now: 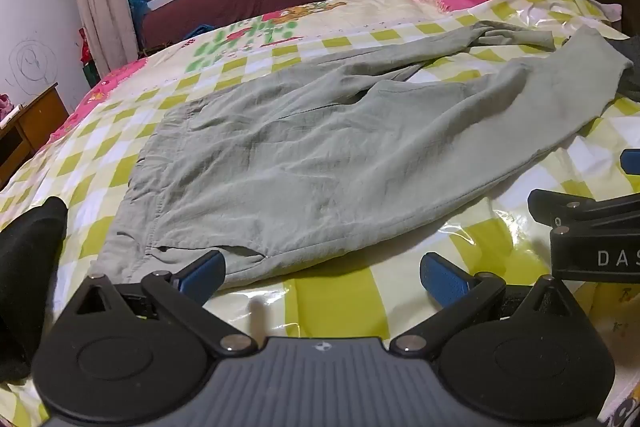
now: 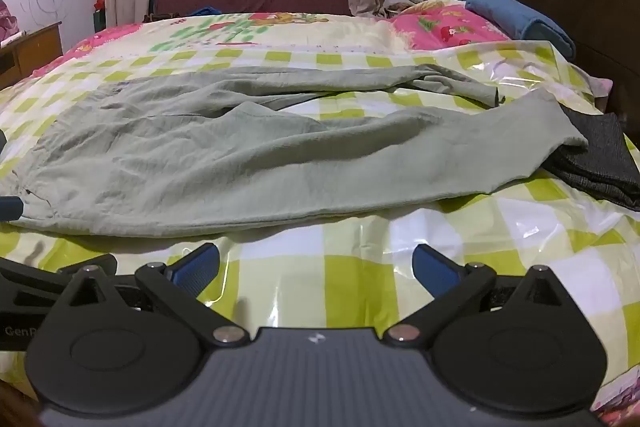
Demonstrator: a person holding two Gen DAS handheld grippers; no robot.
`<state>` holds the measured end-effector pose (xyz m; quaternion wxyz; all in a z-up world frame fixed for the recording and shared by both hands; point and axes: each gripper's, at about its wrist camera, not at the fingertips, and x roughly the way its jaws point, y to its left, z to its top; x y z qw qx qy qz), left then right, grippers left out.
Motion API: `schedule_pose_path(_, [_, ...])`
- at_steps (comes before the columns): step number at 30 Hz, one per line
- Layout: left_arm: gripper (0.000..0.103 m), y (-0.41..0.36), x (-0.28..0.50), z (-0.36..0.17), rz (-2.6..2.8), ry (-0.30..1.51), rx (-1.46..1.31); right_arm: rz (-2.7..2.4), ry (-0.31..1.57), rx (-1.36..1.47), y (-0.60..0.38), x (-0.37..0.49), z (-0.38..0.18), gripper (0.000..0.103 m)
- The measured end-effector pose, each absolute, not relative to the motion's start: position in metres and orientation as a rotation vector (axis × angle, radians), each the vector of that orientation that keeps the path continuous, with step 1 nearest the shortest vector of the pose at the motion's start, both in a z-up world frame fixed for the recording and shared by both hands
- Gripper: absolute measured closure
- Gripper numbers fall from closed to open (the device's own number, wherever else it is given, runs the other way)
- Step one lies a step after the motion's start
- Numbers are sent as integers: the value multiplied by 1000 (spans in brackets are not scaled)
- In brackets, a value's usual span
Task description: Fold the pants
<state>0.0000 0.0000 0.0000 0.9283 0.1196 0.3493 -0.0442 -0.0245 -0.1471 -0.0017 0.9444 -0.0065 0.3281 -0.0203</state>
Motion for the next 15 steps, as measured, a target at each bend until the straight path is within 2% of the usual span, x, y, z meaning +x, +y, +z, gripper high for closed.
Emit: schedule_pose_path(15, [0, 10, 2, 0, -74, 706, 220, -46, 701, -38, -146, -22, -5, 2])
